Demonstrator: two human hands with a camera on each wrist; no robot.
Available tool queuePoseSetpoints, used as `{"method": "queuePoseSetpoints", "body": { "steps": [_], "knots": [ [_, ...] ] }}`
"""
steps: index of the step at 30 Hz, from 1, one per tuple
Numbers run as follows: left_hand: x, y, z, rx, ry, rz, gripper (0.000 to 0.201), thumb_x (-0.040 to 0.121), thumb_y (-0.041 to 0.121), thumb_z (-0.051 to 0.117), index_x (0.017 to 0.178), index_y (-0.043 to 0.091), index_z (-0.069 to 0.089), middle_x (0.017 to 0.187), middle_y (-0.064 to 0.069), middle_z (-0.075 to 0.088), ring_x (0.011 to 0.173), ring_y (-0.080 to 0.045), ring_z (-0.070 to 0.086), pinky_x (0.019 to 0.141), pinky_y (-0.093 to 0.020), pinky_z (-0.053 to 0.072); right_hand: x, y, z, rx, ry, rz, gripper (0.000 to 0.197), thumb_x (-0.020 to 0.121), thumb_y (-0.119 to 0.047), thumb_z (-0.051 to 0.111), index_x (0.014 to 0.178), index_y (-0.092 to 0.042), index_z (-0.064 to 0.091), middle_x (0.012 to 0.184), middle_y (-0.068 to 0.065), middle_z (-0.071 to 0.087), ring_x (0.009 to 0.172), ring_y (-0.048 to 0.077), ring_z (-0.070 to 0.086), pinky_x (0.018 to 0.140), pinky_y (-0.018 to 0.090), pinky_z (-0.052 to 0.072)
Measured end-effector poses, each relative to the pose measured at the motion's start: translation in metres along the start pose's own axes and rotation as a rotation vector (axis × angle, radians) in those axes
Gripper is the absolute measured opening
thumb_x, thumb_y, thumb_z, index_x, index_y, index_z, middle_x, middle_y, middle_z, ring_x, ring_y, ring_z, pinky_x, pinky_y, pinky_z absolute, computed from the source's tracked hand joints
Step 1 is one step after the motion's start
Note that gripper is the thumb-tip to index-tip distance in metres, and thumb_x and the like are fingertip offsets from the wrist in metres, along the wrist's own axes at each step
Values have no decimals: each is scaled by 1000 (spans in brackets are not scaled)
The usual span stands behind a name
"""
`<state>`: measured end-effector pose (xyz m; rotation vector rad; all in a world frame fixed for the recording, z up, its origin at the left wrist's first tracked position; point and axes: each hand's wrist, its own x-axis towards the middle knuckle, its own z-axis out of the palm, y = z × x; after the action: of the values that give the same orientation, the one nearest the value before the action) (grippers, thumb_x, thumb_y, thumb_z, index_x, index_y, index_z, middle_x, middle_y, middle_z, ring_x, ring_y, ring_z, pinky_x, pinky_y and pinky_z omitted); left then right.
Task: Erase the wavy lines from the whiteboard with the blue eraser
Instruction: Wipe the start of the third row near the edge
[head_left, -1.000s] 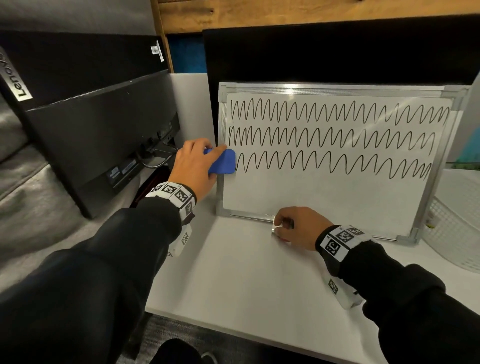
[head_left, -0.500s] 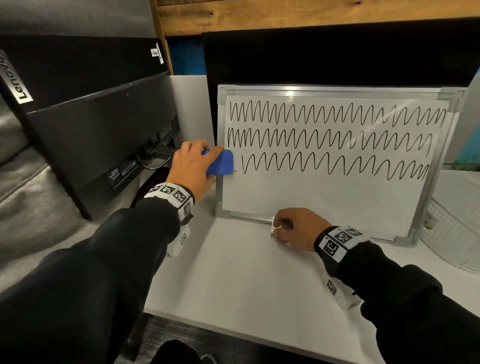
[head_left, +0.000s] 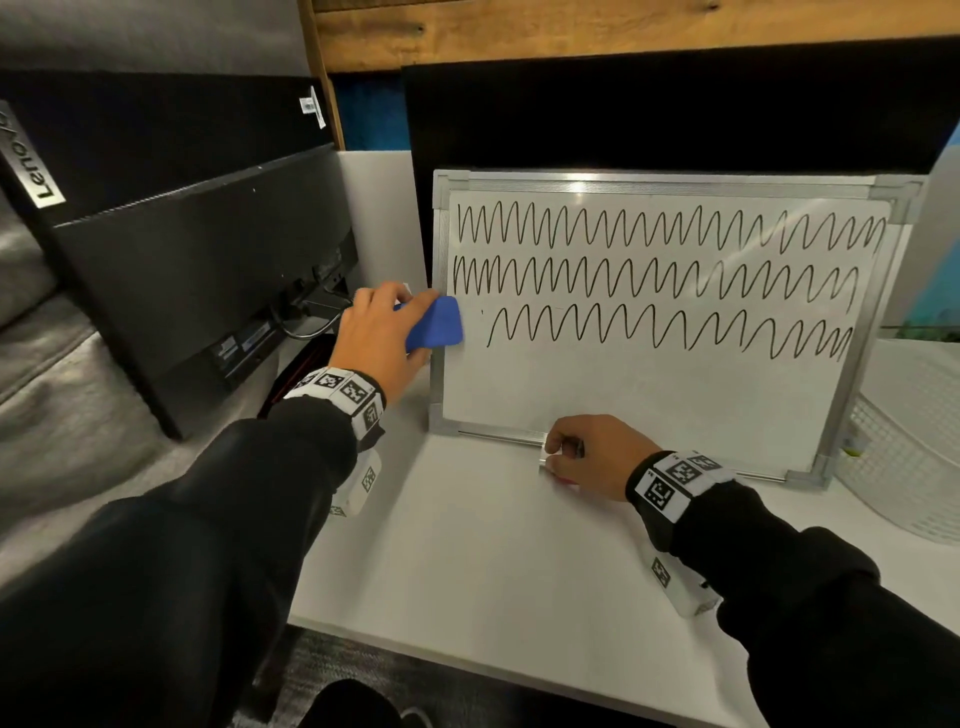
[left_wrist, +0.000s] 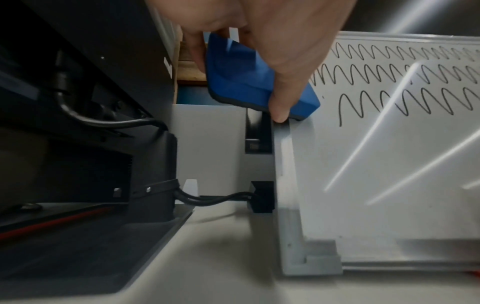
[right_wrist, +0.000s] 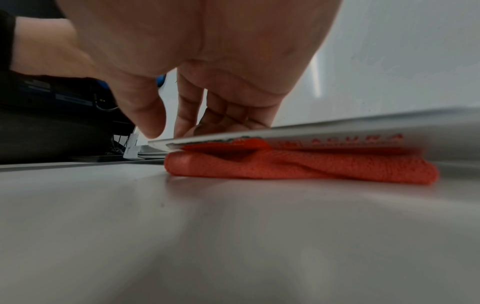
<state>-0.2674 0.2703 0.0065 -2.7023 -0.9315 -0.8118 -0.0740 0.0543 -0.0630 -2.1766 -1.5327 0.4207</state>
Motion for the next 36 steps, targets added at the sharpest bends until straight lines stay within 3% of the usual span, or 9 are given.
{"method": "queuePoseSetpoints", "body": {
  "steps": [10,13,17,25,31,36],
  "knots": [
    [-8,22,12,25,-78,190,67,81,23,72,141,28,44,123,-4,47,115,-27,43,96,-44,43,-1,-1,0,8,-6,7,5,83,-30,66,86,-26,63,77,-9,60,68,8,53,67,20,45],
    [-7,10,7,42,-73,141,67,81,25,72,141,27,44,123,-3,47,115,-27,43,96,-44,42,-2,-2,-1,9,-3,11,5,83,-30,65,85,-27,63,75,-10,59,68,8,53,68,21,46],
    [8,9,-3,5,-17,68,67,82,31,71,142,26,42,123,-5,47,114,-28,42,95,-45,42,-2,-3,-1,3,-2,15,3,84,-29,64,85,-26,63,74,-10,60,63,4,53,59,15,39],
    [-2,38,14,-22,-64,192,67,82,31,71,142,27,41,122,-3,46,113,-25,43,94,-43,44,-3,-3,-2,0,-6,31,3,83,-27,63,86,-27,63,72,-11,59,63,3,52,60,16,38],
    [12,31,5,-85,49,62,66,82,29,71,142,23,44,121,-6,45,113,-27,40,94,-40,41,-4,-4,-4,15,2,29,4,84,-26,64,87,-24,65,71,-11,59,62,3,51,59,16,39],
    [8,50,12,-72,-26,159,67,83,33,69,144,26,40,121,-4,44,111,-24,41,93,-39,43,-4,-4,-4,4,0,22,5,84,-26,65,89,-25,64,73,-10,59,65,6,53,62,18,42]
  ]
}}
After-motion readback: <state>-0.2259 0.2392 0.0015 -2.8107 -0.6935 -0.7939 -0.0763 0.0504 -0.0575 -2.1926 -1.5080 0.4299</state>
